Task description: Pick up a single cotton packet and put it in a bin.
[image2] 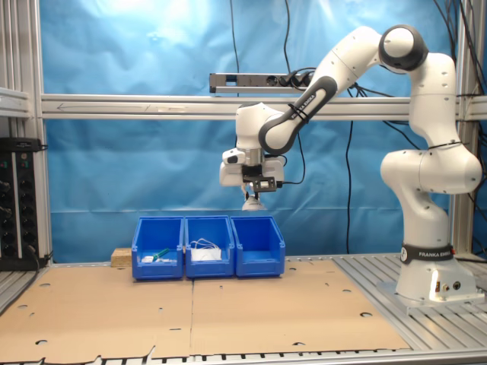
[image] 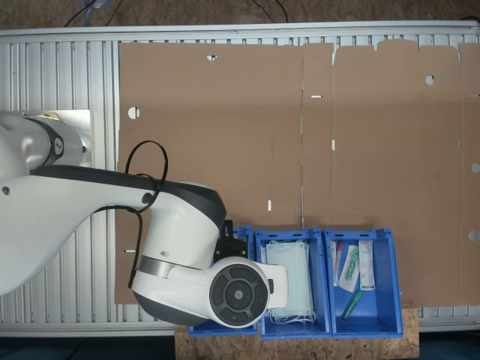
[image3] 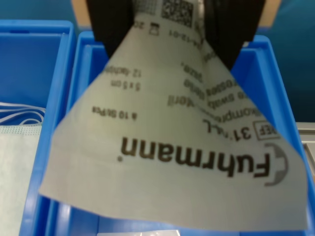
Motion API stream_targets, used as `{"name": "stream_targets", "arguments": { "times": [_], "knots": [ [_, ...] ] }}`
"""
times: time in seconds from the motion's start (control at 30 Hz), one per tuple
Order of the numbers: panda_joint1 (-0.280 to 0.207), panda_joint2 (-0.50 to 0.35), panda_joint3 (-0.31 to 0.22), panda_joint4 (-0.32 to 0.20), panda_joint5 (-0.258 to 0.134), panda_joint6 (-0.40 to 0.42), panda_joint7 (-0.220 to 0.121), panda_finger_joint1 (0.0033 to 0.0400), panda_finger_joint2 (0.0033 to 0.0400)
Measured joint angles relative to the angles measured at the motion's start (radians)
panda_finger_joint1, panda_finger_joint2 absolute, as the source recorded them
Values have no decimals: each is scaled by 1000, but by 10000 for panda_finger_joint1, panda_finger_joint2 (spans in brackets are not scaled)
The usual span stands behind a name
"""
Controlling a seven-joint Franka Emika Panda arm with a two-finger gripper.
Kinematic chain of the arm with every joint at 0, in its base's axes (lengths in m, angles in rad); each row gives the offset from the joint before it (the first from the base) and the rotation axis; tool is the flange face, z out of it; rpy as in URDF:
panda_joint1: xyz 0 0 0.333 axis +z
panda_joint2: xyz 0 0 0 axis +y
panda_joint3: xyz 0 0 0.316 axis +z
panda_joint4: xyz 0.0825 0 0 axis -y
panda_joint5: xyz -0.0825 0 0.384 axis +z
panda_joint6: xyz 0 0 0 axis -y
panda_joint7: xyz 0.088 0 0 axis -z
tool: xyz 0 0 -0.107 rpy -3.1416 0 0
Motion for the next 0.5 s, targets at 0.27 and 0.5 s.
{"name": "stream_targets", "arguments": {
  "times": [0.27,0.5],
  "knots": [
    [0,0,0,0,0,1,-1,95,95],
    [0,0,0,0,0,2,-3,178,178]
  ]
}}
